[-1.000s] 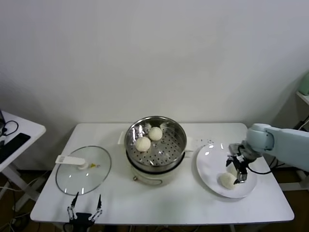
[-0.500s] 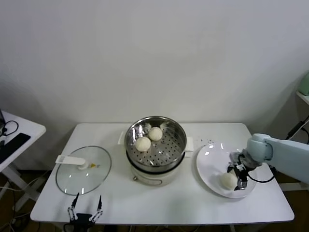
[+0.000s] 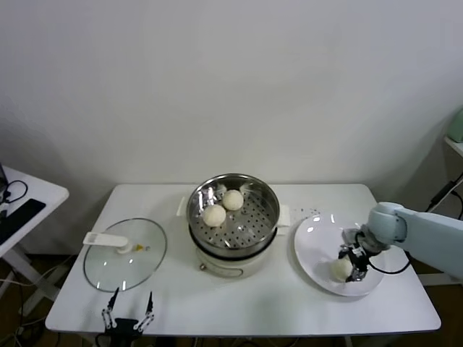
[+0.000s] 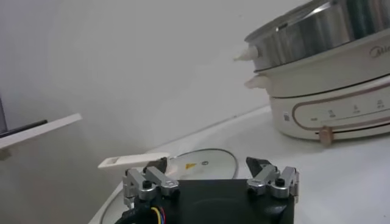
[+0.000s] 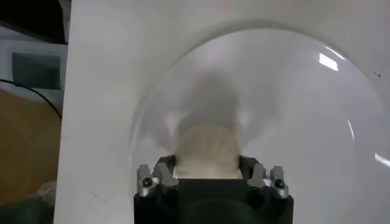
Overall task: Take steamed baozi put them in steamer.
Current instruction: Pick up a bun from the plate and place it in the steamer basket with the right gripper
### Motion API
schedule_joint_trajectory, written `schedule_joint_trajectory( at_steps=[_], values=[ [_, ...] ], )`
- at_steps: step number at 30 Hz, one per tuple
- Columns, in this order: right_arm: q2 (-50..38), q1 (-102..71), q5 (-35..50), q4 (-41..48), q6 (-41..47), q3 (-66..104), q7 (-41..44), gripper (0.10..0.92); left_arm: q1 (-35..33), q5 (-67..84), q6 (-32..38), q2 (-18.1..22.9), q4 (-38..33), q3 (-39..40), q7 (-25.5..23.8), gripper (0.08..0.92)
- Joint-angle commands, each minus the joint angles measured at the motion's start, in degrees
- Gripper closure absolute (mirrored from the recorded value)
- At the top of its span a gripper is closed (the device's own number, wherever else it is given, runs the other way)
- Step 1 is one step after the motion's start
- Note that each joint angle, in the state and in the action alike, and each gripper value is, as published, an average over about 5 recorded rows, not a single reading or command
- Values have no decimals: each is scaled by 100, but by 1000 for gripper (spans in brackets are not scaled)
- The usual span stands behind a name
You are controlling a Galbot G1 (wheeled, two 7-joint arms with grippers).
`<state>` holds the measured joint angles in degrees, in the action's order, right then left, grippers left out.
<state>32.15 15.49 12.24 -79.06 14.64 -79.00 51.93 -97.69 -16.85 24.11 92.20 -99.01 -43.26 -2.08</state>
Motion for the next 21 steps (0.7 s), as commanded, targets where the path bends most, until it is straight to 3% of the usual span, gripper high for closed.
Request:
schedule_joint_trajectory(
  at_steps=[1,8,16,21],
  values=[
    [-5,1179,49,-189,-316,-620,203,346,-4,-25,5,47,10,20,-2,177],
    [207,2875,160,-510,-1284,-1334,531,347,5,-81,26,76,69,48,6,177],
    [886,3907,993,-600,-2502,-1261,1092,347,-1,-96,16,73,59,32,5,177],
    [1467,4326,747,-967,-3093,-924,1198,344,-8,-93,26,63,89,22,6,177]
  ],
)
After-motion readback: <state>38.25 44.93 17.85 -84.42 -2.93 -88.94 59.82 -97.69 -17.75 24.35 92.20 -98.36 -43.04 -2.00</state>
